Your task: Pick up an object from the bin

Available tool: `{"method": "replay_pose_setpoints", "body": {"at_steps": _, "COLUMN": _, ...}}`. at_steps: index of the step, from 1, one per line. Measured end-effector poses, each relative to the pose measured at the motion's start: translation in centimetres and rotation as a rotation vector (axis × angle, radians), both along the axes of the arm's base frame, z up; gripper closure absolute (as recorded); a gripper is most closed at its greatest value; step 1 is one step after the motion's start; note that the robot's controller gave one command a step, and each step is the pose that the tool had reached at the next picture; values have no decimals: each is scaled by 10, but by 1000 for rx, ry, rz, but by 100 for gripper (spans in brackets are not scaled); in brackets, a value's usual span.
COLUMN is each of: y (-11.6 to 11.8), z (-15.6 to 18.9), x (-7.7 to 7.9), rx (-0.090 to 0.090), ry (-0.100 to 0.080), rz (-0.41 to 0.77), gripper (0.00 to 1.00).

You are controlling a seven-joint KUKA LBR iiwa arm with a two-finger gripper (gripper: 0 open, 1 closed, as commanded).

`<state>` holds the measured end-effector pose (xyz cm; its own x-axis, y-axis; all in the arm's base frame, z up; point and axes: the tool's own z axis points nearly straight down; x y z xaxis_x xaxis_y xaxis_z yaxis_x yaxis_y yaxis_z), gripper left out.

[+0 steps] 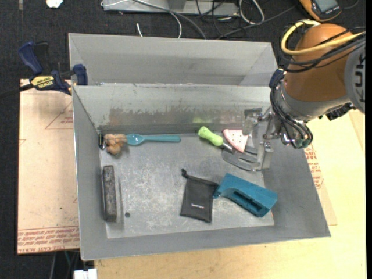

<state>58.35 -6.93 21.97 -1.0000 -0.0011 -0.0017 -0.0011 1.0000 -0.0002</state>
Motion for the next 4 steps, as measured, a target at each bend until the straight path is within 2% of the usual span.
{"method": "replay_pose_setpoints", "body": {"at_steps": 1, "y": 0, "z": 0, "x": 0, "rx": 0, "ry": 0, "rz": 0, "gripper": 0}}
{"method": "replay_pose_setpoints", "body": {"at_steps": 2, "y": 31, "z": -32, "x": -16, "rx": 0, "ry": -3, "rz": 19, "gripper": 0}}
{"method": "replay_pose_setpoints", "body": {"at_steps": 3, "y": 30, "z": -56, "x": -22, "rx": -1, "ry": -6, "rz": 37, "gripper": 0}}
{"method": "replay_pose_setpoints", "body": {"at_steps": 4, "y": 69, "z": -121, "x": -43, "rx": 0, "ry": -10, "rz": 76, "gripper": 0}}
